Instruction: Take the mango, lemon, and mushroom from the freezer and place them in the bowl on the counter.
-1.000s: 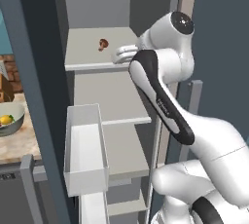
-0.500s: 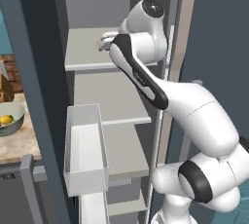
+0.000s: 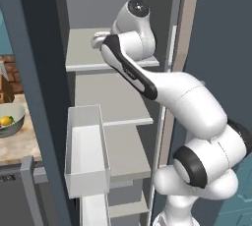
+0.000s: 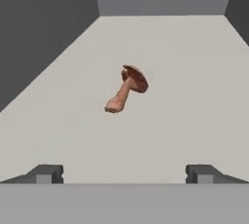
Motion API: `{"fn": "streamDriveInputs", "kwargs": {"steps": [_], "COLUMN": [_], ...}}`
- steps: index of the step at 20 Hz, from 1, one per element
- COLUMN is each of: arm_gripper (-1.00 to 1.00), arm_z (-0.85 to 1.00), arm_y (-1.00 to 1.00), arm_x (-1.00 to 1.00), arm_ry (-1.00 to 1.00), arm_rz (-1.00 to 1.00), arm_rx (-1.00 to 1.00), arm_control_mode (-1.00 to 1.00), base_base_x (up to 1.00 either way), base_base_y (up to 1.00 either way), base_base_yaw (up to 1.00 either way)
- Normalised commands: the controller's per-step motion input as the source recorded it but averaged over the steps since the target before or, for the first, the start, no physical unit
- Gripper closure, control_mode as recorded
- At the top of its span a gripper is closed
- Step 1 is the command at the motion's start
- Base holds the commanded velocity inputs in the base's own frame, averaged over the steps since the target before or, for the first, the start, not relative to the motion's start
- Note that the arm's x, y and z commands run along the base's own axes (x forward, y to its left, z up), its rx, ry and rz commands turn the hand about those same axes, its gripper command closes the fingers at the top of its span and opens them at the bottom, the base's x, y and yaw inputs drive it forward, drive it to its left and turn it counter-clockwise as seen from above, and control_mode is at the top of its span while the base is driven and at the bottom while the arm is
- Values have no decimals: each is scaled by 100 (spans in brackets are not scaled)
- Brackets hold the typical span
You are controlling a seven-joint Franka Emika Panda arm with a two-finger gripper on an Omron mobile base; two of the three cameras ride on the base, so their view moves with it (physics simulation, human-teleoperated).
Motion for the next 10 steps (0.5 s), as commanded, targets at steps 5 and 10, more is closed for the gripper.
{"fn": "streamDriveInputs", "kwargs": {"steps": [5,10], "arm_gripper": [-100,-100], "arm_z": [-2,-4], "arm_y": [7,15], "arm_x": [45,30], "arm_ry": [4,2], "arm_rz": [-2,-3], "arm_rx": [0,0], "arm_control_mode": [-100,-100], "base_base_x": [0,0], "base_base_y": [0,0], "base_base_yaw": [0,0]}}
